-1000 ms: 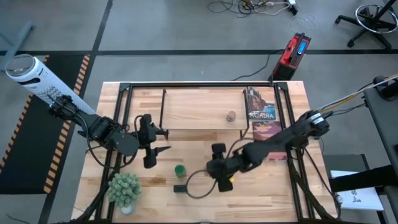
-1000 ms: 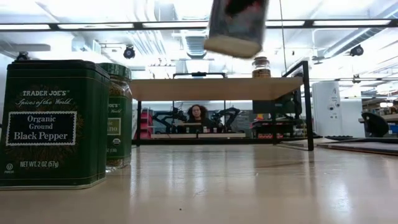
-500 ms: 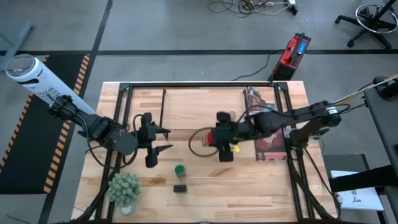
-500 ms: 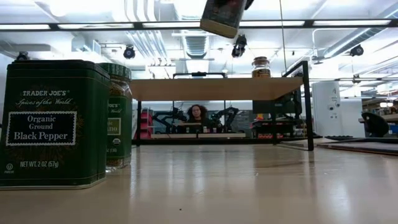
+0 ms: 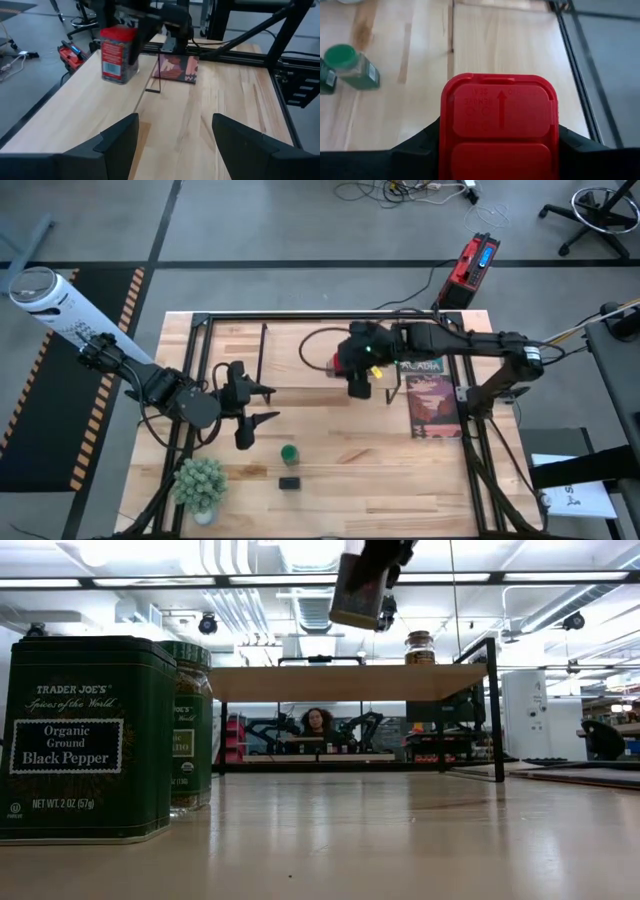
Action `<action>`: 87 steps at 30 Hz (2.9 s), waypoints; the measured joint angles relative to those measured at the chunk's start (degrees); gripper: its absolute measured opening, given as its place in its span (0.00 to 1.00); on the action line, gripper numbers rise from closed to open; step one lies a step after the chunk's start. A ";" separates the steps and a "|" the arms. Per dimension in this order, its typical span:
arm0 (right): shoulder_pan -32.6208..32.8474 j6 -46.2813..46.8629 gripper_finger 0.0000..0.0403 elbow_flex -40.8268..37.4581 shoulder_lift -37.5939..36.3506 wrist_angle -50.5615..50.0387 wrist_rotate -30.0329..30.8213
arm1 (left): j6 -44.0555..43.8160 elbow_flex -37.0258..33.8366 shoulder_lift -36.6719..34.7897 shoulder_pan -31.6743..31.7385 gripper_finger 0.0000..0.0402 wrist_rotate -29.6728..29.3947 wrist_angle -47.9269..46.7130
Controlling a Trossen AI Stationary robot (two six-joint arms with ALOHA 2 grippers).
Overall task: Shelf spices
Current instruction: Put the red seasoning can on the shelf, then put the green seasoning bottle on the shelf
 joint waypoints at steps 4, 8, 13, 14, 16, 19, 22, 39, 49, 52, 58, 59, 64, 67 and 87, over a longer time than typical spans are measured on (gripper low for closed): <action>-2.37 -0.07 0.48 0.22 1.03 -0.62 -3.49 | -0.26 0.00 0.00 0.04 0.60 -0.22 1.18; -3.40 -1.57 0.48 0.28 2.83 -1.45 -3.73 | -0.27 0.00 -0.02 0.04 0.60 -0.24 2.21; -4.22 -2.62 0.48 1.22 5.53 -2.92 -3.72 | -0.62 -0.07 -0.02 0.04 0.60 -0.22 2.69; -4.25 -2.83 0.48 1.27 6.00 -2.96 -3.67 | -0.75 -0.07 -0.02 0.04 0.60 -0.22 2.85; -4.21 -3.57 0.48 1.78 7.16 -3.56 -3.75 | -0.94 -0.07 0.10 0.04 0.60 -0.20 3.42; -4.46 -3.87 0.49 3.03 8.29 -4.11 -3.92 | -1.12 -0.07 0.23 0.04 0.60 -0.13 3.32; -4.92 -3.96 0.49 4.22 9.08 -4.69 -3.76 | -1.13 -0.07 0.42 0.04 0.60 -0.07 3.49; -6.18 -3.94 0.49 5.56 10.47 -8.24 -6.30 | -1.17 -0.07 0.63 0.03 0.60 0.40 3.67; -6.89 -4.40 0.49 5.38 10.80 -8.64 -6.28 | -1.36 -0.07 0.63 0.02 0.60 1.53 3.64; -7.23 -4.62 0.49 5.26 10.82 -8.74 -6.30 | -1.37 -0.07 0.63 0.02 0.60 1.55 3.62; -7.84 -4.94 0.49 5.05 10.82 -8.53 -6.33 | -1.58 -0.04 0.63 0.02 0.60 1.76 3.64; -7.84 -4.94 0.49 5.05 10.82 -8.50 -6.35 | -1.58 -0.04 0.63 0.02 0.60 1.80 3.64; -7.82 -4.88 0.49 5.05 11.03 -8.10 -8.26 | -1.58 -0.04 0.63 0.02 0.60 1.84 3.64; -7.90 -4.46 0.49 4.95 11.40 -7.84 -8.81 | -1.58 -0.04 0.63 0.02 0.60 1.88 3.64; -7.90 -5.09 0.70 12.82 10.47 -8.48 -8.80 | 0.16 0.04 0.98 0.02 0.63 4.57 3.08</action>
